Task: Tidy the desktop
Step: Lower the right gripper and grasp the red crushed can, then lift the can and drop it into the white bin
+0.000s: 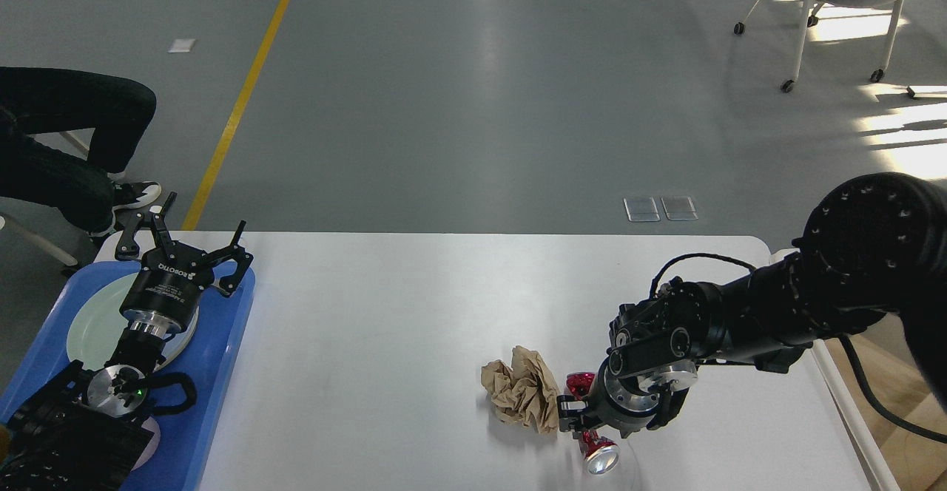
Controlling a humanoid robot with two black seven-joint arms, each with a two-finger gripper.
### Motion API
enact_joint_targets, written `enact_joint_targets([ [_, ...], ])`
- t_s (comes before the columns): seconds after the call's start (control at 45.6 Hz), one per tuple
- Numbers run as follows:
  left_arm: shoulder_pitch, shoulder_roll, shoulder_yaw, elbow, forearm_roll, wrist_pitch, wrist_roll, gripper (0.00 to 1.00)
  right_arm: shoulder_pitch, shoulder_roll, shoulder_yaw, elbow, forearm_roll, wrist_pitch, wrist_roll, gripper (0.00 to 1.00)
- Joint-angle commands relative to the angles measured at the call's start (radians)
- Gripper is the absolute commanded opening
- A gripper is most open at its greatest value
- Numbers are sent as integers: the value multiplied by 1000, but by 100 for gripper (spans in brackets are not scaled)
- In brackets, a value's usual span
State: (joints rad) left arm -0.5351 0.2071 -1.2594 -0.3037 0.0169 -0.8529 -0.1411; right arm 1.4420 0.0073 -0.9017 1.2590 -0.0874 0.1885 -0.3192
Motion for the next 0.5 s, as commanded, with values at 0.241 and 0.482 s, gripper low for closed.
enact_joint_targets([
  [0.241, 0, 0, 0, 0, 0, 0, 0, 97, -66, 54, 7, -84, -3, -37, 0, 64],
  [0.482, 0, 0, 0, 0, 0, 0, 0, 97, -66, 60, -2, -92, -3, -35, -1, 15],
])
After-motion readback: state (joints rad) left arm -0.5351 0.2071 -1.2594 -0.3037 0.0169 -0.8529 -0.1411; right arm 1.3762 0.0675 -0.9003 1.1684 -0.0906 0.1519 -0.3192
